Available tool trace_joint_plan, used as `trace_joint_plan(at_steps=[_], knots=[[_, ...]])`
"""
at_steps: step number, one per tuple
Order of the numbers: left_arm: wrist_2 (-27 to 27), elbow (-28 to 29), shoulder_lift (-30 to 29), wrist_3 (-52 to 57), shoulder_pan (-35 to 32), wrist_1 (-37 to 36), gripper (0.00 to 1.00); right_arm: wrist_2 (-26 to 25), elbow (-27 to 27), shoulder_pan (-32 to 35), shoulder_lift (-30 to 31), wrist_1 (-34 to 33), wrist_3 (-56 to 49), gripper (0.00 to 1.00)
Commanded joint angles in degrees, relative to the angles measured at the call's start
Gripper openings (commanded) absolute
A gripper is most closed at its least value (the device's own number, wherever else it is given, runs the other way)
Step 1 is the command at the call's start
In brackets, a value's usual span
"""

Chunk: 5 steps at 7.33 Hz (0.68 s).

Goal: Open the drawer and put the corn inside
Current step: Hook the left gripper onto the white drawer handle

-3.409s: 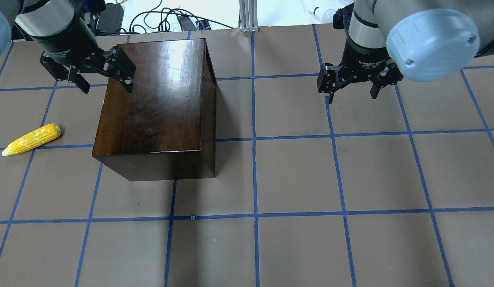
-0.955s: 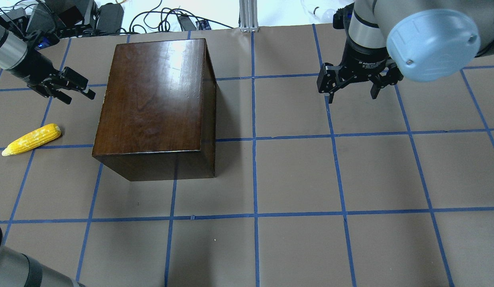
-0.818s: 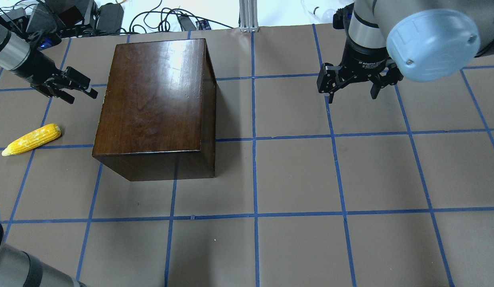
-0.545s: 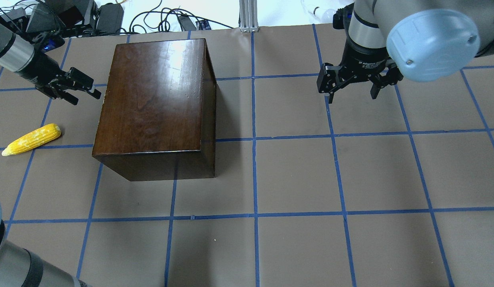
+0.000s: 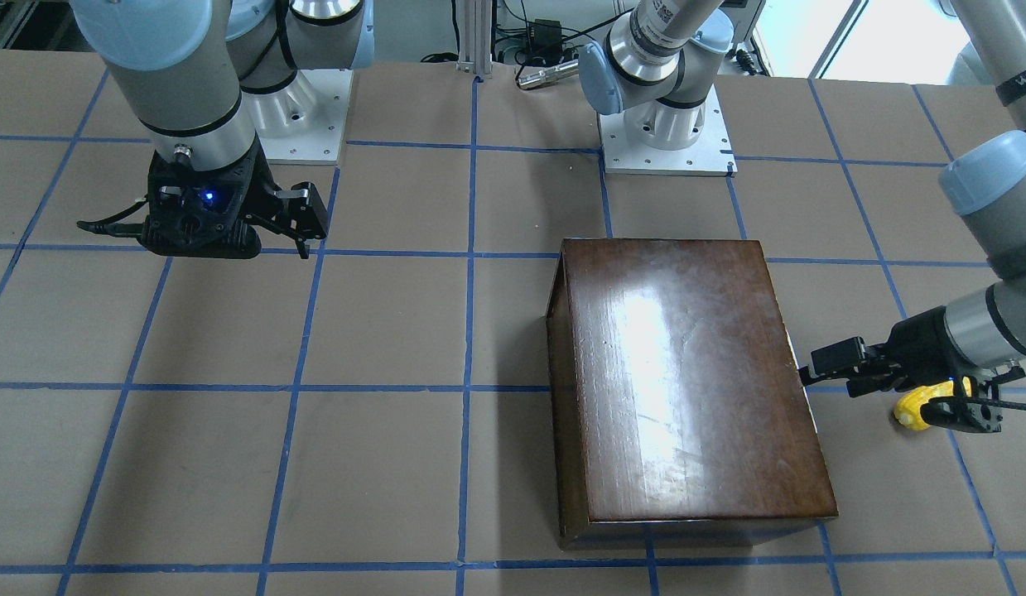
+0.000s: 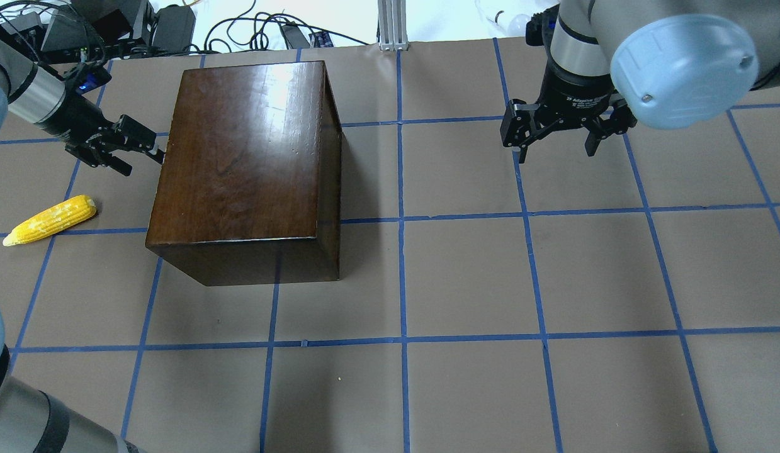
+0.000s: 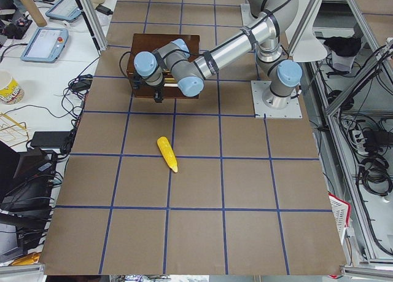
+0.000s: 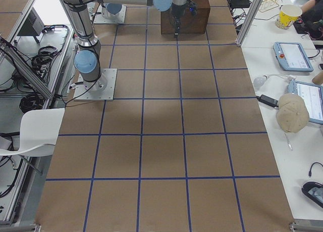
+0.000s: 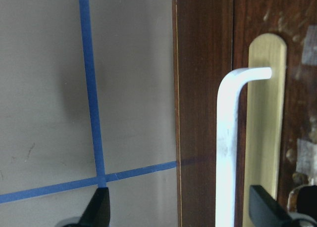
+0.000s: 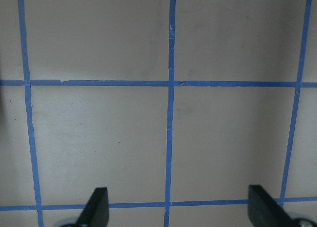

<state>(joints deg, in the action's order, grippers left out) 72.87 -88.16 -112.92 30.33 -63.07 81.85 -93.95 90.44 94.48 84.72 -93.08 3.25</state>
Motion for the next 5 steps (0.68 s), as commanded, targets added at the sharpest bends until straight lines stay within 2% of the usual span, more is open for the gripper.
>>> trace_joint_plan(at_steps=[1,5], knots=[[-0.01,-0.09,-0.54,0.17,-0.03,-0.28,1.0,0.0,0.0,0.0,0.0,0.0,0.0,1.0],[-0.53,-0.09,-1.69,-0.27,-0.12,-0.29,1.0,0.0,0.0,0.0,0.0,0.0,0.0,1.0]])
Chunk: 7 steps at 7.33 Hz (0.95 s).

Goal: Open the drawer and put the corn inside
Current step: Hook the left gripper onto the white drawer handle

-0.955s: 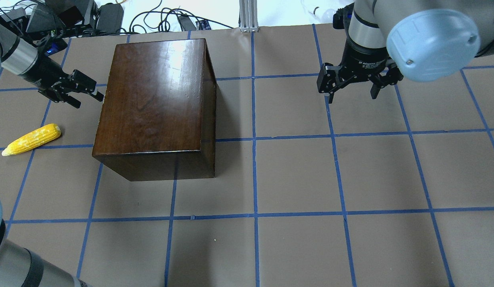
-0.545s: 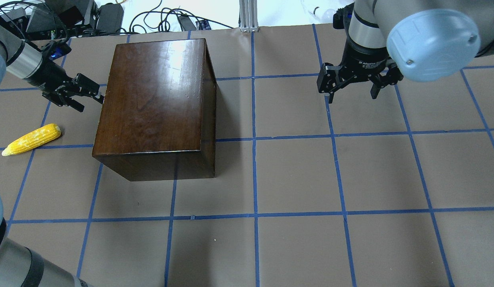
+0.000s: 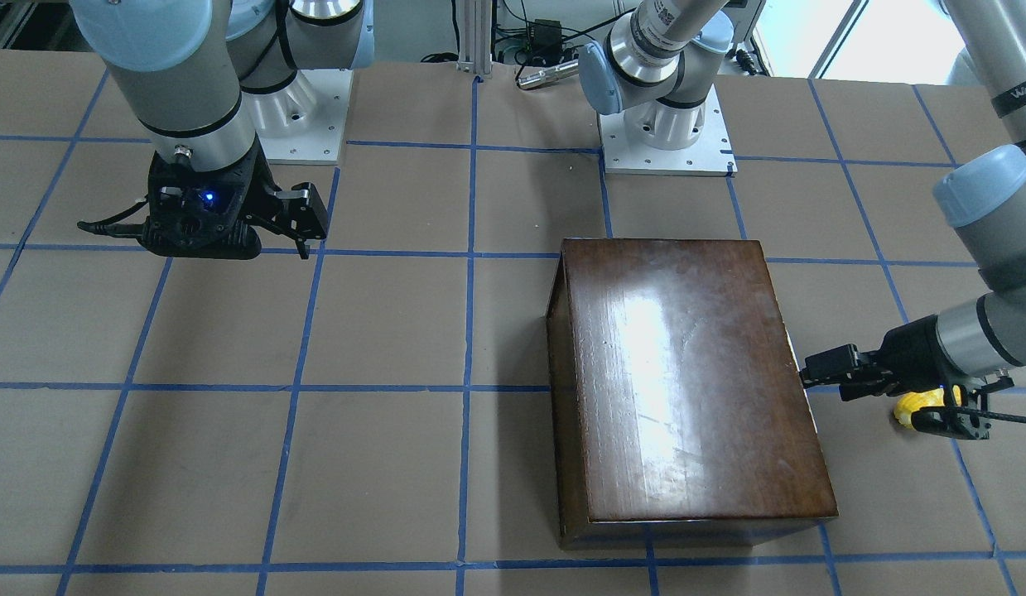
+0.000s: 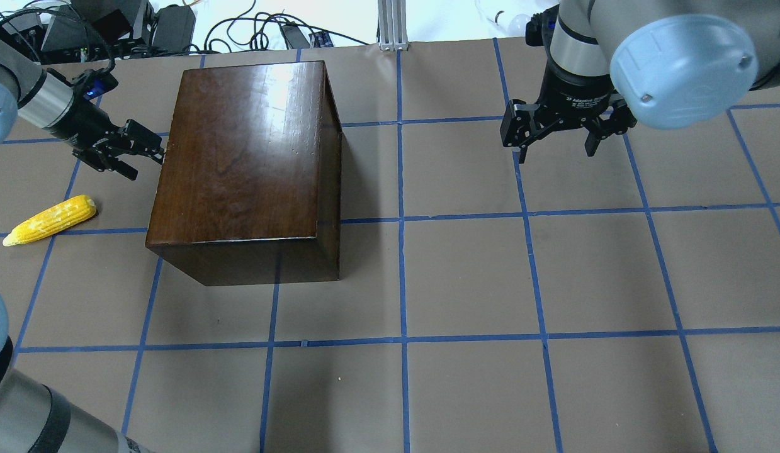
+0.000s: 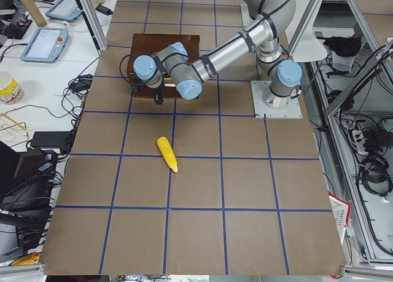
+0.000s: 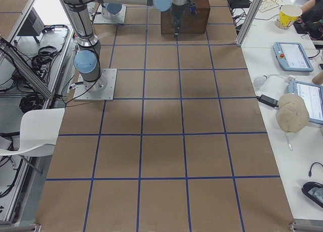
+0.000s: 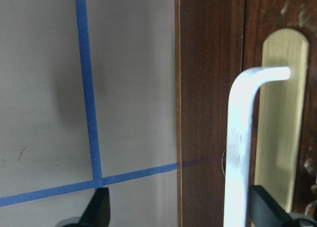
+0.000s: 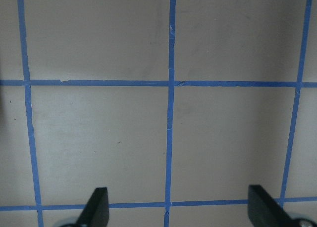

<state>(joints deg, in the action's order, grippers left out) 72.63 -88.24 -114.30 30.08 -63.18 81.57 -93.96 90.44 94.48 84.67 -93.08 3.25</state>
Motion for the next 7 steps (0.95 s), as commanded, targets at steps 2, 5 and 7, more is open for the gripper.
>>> trace_joint_plan(at_steps=[2,5,7], knots=[[-1.44,-0.44,-0.66,-0.11,-0.02,0.0,1.0,0.0,0.0,0.0,0.06,0.0,0.0,1.0],[-1.36,-0.44,-0.93,-0.02,-0.02,-0.79,1.0,0.0,0.0,0.0,0.05,0.0,0.0,1.0],[-0.92,-0.62,-1.1,-0.02,0.07,-2.71,1.0,0.0,0.0,0.0,0.06,0.0,0.0,1.0]])
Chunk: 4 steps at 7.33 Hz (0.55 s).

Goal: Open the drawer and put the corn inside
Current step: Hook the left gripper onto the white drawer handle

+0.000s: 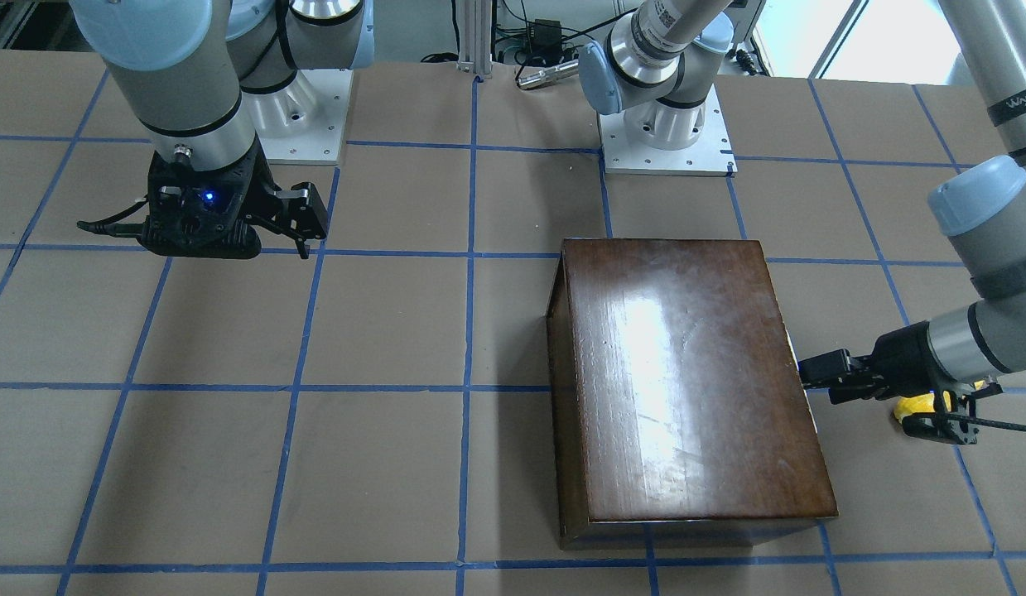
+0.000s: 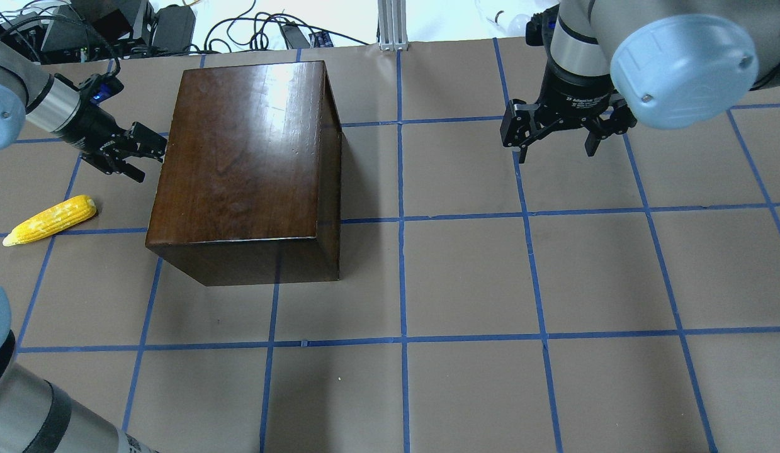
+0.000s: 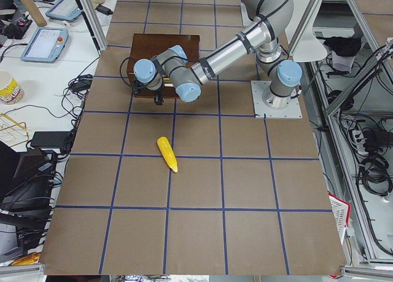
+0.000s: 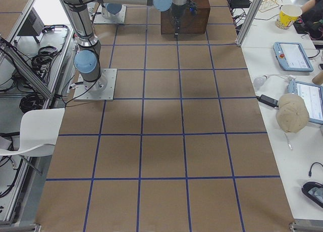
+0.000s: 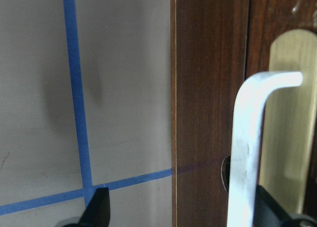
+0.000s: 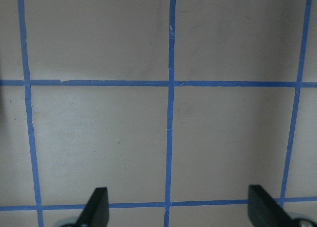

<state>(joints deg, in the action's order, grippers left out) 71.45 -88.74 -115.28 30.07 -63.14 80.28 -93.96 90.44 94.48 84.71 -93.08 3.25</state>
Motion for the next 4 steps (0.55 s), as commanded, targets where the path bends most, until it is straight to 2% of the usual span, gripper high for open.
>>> trace_joint_plan(at_steps=[1,3,4], knots=[[0.35,-0.03,-0.21,0.17,0.13,-1.79,1.0,0.0,0.0,0.0,0.02,0.0,0.0,1.0],[2.01,-0.03,-0.12,0.34,0.13,-4.5,1.0,0.0,0.0,0.0,0.02,0.0,0.0,1.0],[4.81,-0.11,-0.12,0.26,0.21,-6.17,1.0,0.0,0.0,0.0,-0.07,0.0,0.0,1.0]])
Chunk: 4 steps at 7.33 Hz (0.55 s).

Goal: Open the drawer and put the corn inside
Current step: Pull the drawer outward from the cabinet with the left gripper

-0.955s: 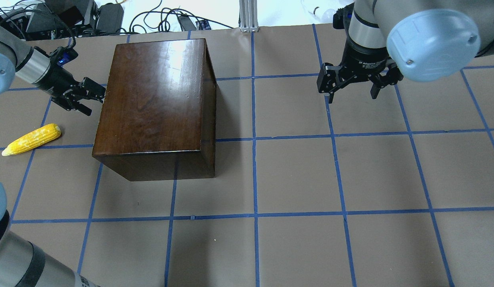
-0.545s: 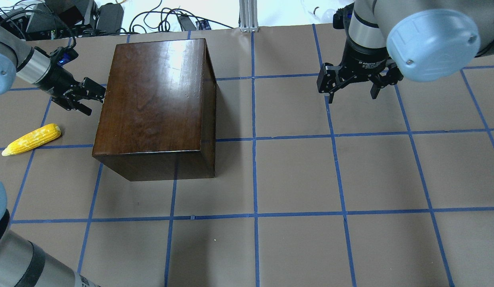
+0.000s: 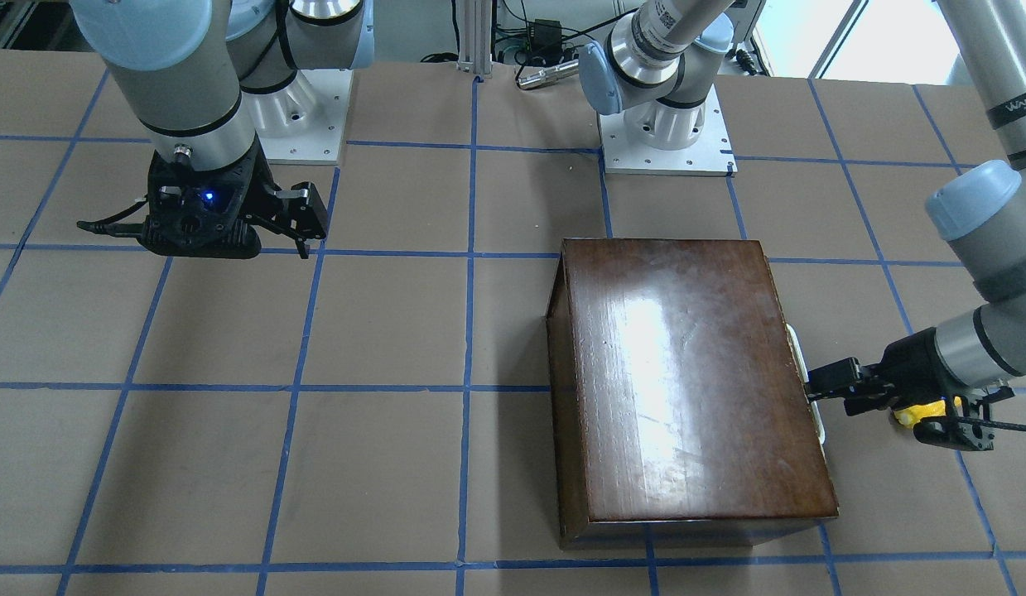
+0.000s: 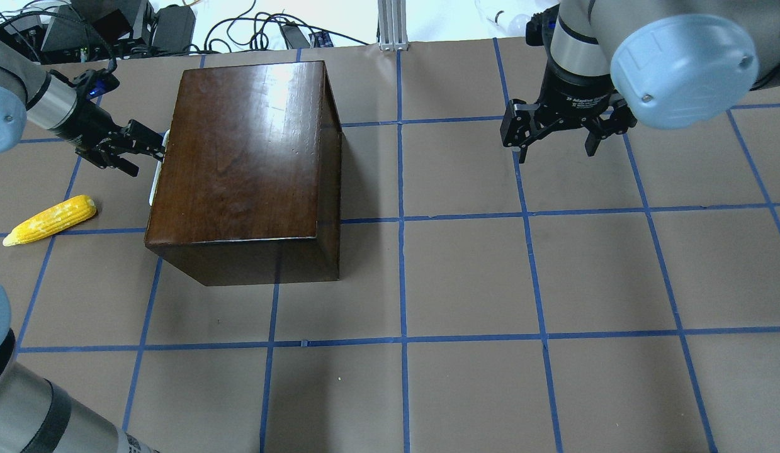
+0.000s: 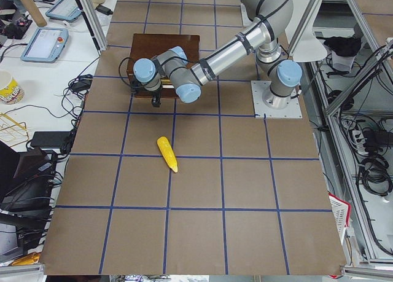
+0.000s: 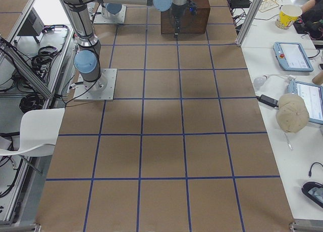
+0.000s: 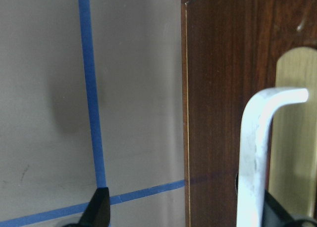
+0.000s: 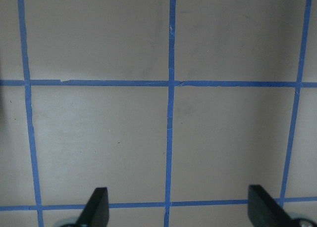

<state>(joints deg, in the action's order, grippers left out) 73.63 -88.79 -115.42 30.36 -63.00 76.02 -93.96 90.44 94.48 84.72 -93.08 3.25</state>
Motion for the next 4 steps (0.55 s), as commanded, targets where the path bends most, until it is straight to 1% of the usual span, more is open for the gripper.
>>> trace_joint_plan(at_steps=[1,2,4], knots=[[2.74,-0.07,0.02,0.05,0.51,-2.45,1.0,0.0,0.0,0.0,0.01,0.0,0.0,1.0],[2.83,0.11,0.11,0.05,0.6,-2.46,1.0,0.0,0.0,0.0,0.01,0.0,0.0,1.0],[5.54,0.63,0.2,0.31,0.78,-2.54,1.0,0.0,0.0,0.0,0.01,0.0,0.0,1.0]])
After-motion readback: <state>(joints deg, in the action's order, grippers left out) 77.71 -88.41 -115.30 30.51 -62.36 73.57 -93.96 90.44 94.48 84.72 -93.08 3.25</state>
